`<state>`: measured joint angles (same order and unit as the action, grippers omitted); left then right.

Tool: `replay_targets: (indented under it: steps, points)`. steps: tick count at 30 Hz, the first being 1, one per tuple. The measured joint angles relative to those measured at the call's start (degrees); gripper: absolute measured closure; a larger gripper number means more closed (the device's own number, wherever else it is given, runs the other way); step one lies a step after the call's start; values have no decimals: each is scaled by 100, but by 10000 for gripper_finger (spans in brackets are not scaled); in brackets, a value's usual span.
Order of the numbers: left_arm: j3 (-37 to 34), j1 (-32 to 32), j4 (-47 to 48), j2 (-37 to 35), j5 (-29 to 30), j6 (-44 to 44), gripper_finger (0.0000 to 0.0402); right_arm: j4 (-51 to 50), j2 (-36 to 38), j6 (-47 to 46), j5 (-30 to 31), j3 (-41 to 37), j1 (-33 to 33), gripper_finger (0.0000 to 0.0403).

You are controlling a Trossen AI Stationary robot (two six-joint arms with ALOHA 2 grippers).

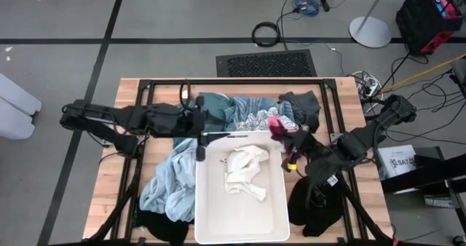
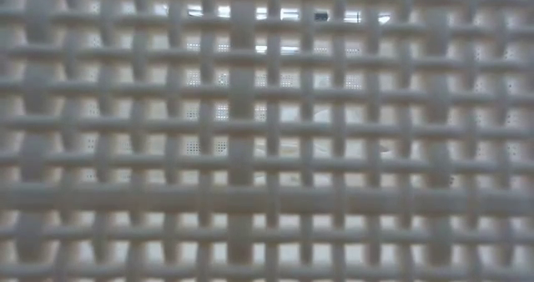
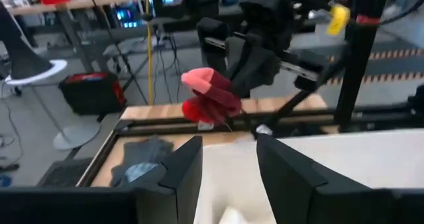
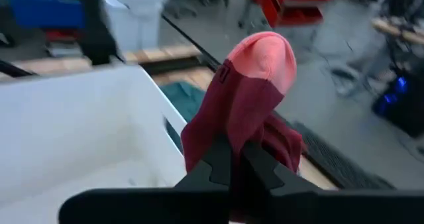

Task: Sort clothes
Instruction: Put the red sock into the white laundry bin

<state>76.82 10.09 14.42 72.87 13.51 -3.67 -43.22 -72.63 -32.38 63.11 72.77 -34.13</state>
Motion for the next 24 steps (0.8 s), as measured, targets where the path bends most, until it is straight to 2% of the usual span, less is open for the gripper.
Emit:
replay_targets:
  steps: [4, 8, 15, 19, 24]
  points:
    - [-586, 0, -1273, 1, 8, 346, 249, 1130, -14, 1278, -10, 0, 13, 403]
    - [-995, 0, -2329, 78, 66, 1060, 249, 1631, -14, 1834, -180, 2, 111, 403]
    - [-1054, 0, -2627, 765, -47, 1527, 249, 1652, -303, 1963, -1057, -38, 459, 403]
    - [-1045, 0, -2743, 1007, -431, 1539, 249, 1852, -497, 2197, -1141, -52, 532, 403]
    - [-1037, 0, -2814, 1037, -562, 1536, 249, 2270, -603, 2450, -1556, -50, 555, 403]
